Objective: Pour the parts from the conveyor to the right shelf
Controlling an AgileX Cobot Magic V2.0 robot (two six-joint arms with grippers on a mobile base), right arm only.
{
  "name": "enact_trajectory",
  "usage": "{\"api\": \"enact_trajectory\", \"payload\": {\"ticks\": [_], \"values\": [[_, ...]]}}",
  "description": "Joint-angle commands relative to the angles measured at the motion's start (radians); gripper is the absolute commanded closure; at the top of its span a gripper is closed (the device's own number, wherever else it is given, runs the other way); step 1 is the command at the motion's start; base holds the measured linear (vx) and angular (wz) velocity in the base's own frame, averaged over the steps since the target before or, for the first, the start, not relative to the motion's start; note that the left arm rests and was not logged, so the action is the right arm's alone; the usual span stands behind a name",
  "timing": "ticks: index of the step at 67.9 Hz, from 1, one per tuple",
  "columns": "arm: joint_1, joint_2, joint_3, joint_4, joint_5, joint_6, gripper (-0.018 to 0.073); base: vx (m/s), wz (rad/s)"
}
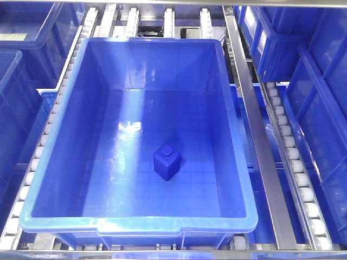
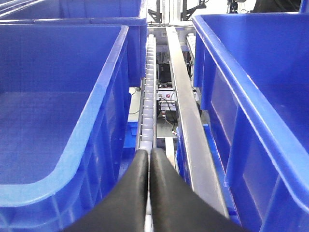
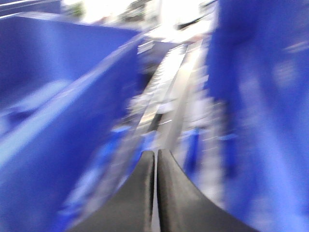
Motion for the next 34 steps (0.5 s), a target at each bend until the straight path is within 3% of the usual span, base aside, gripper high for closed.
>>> {"api": "enact_trajectory", "payload": {"ticks": [1,34], "values": [[-0.075,-0.023,0.001,-0.029,-0.089,-0.008,0.0568,0.00,0.00],[-0.096,-0.021,0.001,-0.028,-0.084,-0.008,0.0568,0.00,0.00]]}}
